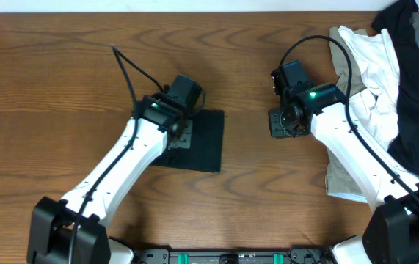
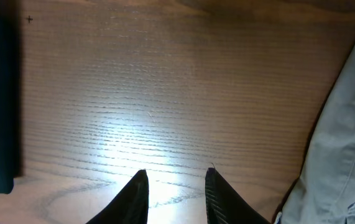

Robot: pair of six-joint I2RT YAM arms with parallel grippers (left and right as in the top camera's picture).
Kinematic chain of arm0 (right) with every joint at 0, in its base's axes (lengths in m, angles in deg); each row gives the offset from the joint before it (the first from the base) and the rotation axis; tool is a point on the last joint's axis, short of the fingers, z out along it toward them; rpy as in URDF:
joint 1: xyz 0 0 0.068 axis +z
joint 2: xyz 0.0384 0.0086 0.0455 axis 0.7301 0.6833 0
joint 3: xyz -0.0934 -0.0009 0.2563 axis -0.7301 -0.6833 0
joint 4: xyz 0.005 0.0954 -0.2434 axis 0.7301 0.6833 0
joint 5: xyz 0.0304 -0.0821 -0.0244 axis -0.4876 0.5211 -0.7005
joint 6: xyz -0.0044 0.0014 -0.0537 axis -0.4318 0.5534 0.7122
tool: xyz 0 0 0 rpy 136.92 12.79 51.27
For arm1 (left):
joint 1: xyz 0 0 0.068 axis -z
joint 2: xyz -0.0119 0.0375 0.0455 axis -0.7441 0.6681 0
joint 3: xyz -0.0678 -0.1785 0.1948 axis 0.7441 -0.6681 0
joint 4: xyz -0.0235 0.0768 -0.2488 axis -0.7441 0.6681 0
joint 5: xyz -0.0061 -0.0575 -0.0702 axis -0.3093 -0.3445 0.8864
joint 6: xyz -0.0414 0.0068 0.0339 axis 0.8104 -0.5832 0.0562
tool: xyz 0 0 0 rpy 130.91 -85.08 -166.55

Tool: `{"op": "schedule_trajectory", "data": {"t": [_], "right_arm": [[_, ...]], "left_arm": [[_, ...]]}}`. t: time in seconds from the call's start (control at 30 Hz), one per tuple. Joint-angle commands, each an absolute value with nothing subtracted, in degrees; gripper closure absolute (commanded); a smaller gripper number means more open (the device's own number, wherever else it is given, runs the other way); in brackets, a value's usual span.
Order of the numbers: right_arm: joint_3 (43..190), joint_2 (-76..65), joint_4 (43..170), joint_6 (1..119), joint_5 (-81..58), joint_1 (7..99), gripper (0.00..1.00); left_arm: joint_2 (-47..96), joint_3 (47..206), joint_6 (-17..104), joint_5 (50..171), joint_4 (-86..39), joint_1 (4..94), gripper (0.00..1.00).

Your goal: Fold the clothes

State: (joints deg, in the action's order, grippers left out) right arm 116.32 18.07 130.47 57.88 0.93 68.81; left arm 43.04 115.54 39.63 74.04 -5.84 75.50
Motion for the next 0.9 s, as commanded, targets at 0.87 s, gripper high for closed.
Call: {"op": "schedule_trajectory", "data": {"t": [0.87], "right_arm": [[116.9, 18.2, 130.7, 57.1, 1.8, 68.3, 0.69]], "left_arm": [[31.9, 118.0, 41.5, 71.2, -9.0, 71.4, 0.59]]}}
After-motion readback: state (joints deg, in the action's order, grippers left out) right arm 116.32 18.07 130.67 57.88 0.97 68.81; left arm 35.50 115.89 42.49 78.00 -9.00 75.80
